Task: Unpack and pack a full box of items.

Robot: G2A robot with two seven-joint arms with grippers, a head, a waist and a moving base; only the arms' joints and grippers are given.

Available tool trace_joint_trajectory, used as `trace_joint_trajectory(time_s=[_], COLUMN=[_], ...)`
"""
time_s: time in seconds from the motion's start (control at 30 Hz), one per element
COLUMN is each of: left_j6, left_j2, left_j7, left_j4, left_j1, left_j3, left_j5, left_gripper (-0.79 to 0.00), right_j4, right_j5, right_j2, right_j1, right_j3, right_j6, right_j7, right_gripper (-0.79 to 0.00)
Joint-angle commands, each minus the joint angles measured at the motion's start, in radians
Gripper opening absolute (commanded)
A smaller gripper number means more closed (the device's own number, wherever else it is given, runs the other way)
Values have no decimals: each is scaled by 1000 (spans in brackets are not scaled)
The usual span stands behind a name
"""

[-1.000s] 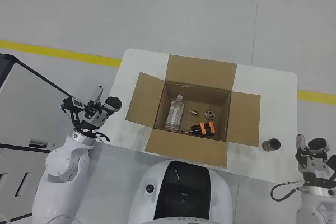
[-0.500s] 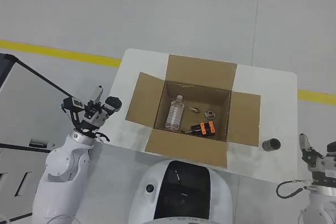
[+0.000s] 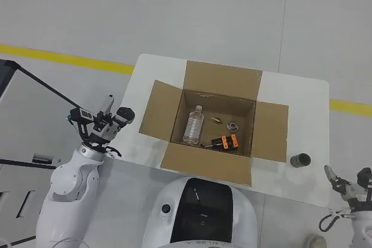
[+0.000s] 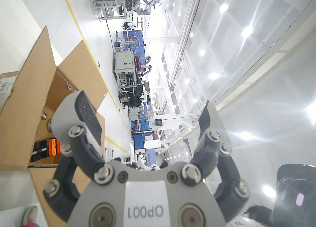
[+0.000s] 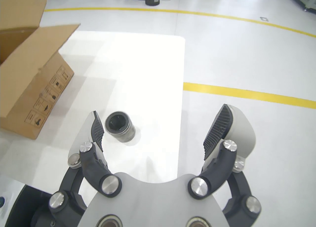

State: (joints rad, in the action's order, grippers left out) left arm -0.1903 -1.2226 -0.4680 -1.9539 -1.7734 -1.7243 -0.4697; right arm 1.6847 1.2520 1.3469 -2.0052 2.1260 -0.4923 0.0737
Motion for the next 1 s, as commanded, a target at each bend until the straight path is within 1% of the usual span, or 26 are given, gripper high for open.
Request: trace_joint_trajectory(time_s=[0.0, 0.07, 0.1, 0.2, 0.27, 0.4, 0.53, 0.73, 0.93, 0.97], left_j6=[0, 0, 0, 0, 0, 0, 0, 0, 0, 0], left_j2=[0, 0, 0, 0, 0, 0, 0, 0, 0, 0], left_j7=[0, 0, 0, 0, 0, 0, 0, 0, 0, 0], left_j4=[0, 0, 0, 0, 0, 0, 0, 0, 0, 0], left_j1=[0, 0, 0, 0, 0, 0, 0, 0, 0, 0], left_j3=[0, 0, 0, 0, 0, 0, 0, 0, 0, 0], left_j5=[0, 0, 0, 0, 0, 0, 0, 0, 0, 0], left_gripper=[0, 0, 0, 0, 0, 0, 0, 0, 0, 0], right_j4=[-17, -10, -10, -53, -106, -207, -298, -411, -482, -490], right_j5=[-43, -55, -32, 62, 121, 177, 192, 215, 221, 216], right_j2=[-1, -3, -4, -2, 0, 5, 5, 4, 2, 2], right_j1=[25, 45, 50, 59, 68, 106, 153, 235, 297, 305], right_j3=[-17, -25, -35, -94, -139, -203, -237, -277, -302, -305], right_j6=[-6, -6, -6, 5, 30, 93, 119, 160, 201, 199], right_j7=[-64, -88, -73, 5, 64, 172, 234, 276, 279, 277], right_gripper=[0, 0, 0, 0, 0, 0, 0, 0, 0, -18])
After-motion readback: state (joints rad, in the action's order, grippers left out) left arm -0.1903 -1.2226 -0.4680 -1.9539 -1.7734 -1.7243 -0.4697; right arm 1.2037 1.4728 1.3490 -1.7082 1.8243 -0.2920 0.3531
